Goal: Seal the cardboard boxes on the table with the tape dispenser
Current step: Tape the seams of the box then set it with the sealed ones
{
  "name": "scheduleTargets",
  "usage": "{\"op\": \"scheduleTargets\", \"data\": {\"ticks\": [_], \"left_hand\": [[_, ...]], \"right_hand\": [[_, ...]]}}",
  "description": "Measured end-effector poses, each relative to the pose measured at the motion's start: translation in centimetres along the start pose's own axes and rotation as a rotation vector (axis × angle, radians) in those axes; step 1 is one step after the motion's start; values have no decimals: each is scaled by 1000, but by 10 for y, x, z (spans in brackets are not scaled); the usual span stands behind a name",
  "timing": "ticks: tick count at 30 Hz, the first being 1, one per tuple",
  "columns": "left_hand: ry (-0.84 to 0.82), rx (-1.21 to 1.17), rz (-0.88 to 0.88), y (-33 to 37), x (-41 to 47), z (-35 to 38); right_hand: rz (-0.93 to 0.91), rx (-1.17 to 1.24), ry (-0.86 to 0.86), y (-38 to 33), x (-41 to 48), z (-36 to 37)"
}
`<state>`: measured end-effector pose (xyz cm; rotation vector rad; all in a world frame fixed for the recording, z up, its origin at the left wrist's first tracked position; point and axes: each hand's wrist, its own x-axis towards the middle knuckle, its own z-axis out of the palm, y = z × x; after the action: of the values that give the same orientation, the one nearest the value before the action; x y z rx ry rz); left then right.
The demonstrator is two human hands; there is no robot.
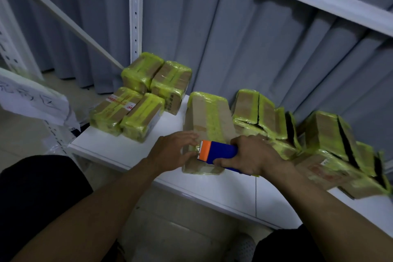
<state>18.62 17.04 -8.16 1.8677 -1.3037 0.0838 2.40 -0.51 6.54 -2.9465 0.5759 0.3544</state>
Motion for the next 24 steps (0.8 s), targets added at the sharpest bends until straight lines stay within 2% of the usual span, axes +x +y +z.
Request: {"op": "scheduleTargets", "data": {"ticks": [7, 12, 17, 19, 23, 24], "left_hand": [[-75, -10, 7, 4, -6, -9], [-72, 32, -52, -7, -11, -16], [-76, 49, -72, 1, -15, -12], [-72, 68, -50, 4, -16, -12], [-193, 170, 78, 4, -19, -13], [-198, 155, 56, 6, -19, -14]], "right_hand": [[-22, 69, 12, 4, -17, 1], [1, 60, 10, 19, -32, -10], [1, -71, 55, 26, -34, -18], [-8, -50, 44, 23, -31, -14], [-1, -26, 30, 23, -29, -10], [-4, -20, 29, 23, -28, -8]]}}
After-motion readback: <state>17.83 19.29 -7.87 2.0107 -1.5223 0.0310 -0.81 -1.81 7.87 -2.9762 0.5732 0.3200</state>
